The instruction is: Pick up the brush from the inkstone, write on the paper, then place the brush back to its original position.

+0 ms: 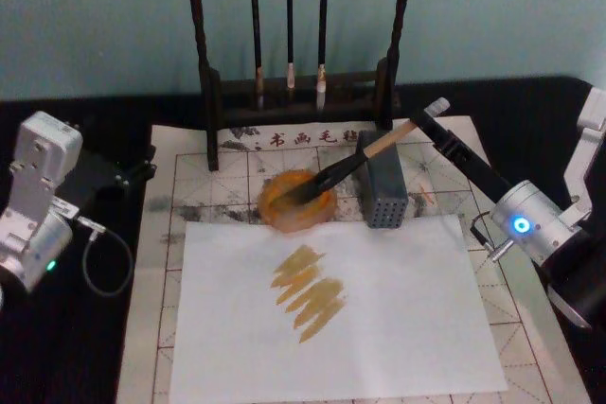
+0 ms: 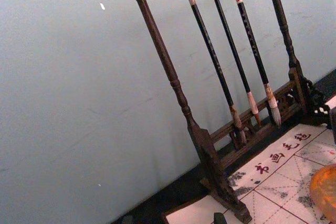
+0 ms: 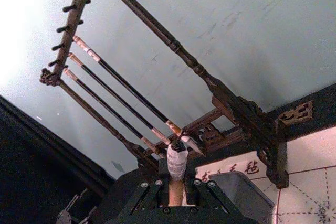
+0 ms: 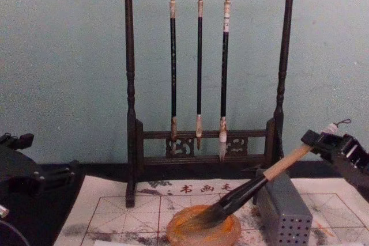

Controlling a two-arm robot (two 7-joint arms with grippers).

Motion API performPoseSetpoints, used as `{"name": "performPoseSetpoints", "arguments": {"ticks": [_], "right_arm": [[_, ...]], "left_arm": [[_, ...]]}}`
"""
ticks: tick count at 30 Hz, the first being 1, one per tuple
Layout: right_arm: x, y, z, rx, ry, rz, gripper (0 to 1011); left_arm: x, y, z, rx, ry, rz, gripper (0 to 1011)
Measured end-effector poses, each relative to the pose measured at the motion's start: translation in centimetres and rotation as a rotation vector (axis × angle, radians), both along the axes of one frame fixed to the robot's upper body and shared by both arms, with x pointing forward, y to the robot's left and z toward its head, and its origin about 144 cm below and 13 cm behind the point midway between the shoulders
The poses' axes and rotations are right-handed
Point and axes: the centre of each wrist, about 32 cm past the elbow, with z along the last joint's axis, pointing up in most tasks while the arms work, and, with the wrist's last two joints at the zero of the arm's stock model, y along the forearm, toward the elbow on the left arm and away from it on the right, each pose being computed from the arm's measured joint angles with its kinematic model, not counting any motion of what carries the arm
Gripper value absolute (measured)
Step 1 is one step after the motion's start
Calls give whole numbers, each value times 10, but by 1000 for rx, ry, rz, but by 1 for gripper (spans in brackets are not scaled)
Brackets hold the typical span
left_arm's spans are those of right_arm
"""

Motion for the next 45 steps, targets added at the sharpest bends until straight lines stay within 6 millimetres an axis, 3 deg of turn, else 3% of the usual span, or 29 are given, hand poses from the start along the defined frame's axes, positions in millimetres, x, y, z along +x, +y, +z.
{"name": "performPoseSetpoints", "arguments": {"ticks": [45], "right_arm": [[-2,5,-12,13,61,-39,182]], "left_arm": [[0,0,0,0,0,0,1001]]}}
